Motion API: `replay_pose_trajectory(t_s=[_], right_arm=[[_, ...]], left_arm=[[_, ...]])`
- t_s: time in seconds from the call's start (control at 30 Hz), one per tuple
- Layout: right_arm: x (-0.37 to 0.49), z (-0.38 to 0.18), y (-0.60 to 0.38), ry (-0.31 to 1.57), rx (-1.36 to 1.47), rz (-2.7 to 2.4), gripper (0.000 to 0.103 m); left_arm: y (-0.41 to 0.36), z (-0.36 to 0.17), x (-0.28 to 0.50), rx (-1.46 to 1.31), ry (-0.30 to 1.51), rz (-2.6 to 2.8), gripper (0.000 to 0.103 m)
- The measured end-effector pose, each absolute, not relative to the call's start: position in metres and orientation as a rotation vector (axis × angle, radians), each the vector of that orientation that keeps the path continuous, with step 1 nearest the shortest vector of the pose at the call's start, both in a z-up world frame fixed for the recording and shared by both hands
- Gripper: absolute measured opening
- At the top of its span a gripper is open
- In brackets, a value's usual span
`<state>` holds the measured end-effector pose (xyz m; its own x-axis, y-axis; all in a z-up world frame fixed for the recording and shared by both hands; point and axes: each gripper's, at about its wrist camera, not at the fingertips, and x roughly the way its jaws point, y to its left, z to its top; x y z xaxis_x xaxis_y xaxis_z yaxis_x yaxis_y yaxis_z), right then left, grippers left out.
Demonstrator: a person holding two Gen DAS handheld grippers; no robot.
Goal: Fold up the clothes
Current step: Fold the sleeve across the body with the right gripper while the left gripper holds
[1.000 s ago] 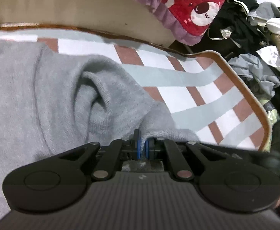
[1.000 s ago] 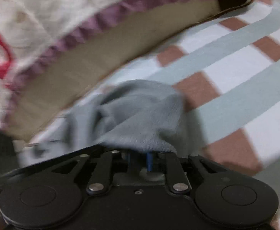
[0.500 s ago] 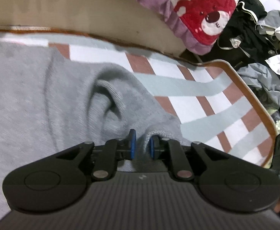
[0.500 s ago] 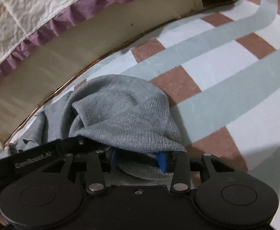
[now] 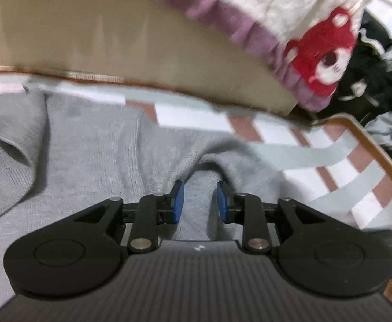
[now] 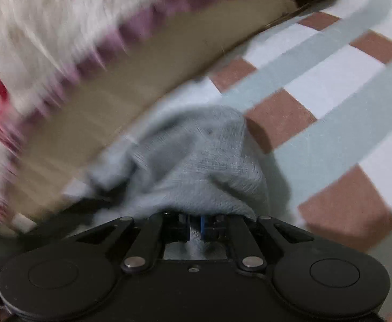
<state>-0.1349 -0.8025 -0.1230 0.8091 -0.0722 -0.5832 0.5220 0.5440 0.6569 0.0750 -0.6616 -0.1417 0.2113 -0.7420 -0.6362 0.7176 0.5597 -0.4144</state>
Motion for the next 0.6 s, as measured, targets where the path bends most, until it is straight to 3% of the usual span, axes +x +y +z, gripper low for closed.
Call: replay_pose_trajectory(t_s=[0.17, 0.37, 0.5, 0.6], right_arm=[[-0.198, -0.09, -0.797, 0.213, 1.127, -0.253, 0.009], [-0.213, -0.108, -0.801, -0.018, 1.366, -0.053, 0.009], [-0.207, -0.111, -0.788, -0.058, 1.422, 0.078, 0.009], [-0.194, -0.106, -0.771, 0.05, 1.348, 0.072, 0.009]], left_arm=[[-0.684, -0.154, 0.076, 0.145, 0.904, -0.97, 0.024], [-0.685, -0.154, 0.078, 0.164, 0.929, -0.965, 0.024], [-0.666, -0.139, 0.077, 0.13, 0.924, -0.967, 0.024], [-0.639, -0.12, 0.077, 0.061, 0.916, -0.967, 0.022]])
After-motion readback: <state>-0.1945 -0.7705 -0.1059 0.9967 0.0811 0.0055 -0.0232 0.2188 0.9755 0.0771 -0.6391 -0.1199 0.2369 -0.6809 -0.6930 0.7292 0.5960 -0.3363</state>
